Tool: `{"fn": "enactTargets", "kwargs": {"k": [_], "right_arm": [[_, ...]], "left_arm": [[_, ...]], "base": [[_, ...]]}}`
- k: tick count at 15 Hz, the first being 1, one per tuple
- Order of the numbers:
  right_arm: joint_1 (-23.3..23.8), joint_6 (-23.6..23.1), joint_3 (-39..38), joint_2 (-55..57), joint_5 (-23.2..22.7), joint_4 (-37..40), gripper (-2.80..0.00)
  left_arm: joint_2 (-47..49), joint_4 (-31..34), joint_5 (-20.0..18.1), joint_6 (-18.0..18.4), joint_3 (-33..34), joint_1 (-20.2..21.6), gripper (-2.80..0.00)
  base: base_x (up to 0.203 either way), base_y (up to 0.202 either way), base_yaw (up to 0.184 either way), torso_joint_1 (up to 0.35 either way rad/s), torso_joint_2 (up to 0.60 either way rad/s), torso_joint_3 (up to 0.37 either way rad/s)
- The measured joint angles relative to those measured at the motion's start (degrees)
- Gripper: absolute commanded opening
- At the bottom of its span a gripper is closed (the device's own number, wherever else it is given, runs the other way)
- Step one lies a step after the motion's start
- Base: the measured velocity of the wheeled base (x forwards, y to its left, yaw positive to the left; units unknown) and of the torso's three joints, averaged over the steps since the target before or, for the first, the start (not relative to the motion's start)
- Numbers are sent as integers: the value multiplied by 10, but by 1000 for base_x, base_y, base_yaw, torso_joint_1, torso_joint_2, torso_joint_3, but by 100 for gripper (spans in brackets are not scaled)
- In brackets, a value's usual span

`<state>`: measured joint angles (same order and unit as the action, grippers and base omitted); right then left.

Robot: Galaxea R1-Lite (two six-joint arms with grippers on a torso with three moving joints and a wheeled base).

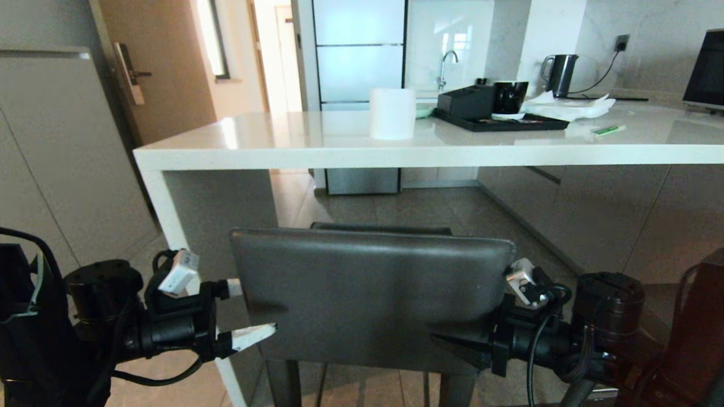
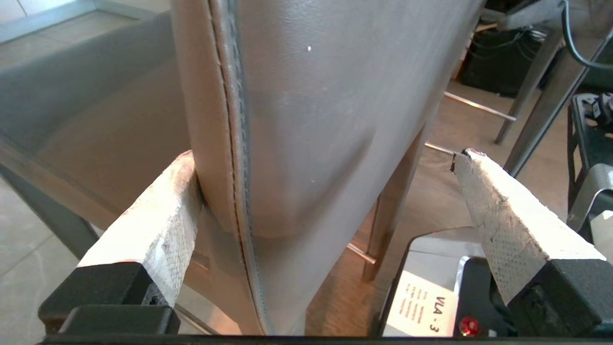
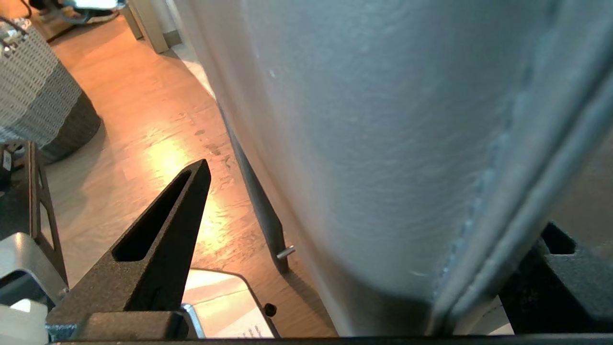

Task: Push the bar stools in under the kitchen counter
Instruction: Pull the gray chair out from under the dining table

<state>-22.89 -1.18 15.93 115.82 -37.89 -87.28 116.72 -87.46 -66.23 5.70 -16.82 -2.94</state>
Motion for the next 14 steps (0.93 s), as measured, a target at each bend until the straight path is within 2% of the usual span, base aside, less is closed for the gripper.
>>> {"fn": "enactTargets", "kwargs": {"k": [14], "right_arm": [[-1, 0, 0, 0, -1, 1, 0]], "left_arm": [[-17, 3, -6, 6, 30, -8, 0]], "base": [[-192, 0, -1, 3, 3, 2]]}}
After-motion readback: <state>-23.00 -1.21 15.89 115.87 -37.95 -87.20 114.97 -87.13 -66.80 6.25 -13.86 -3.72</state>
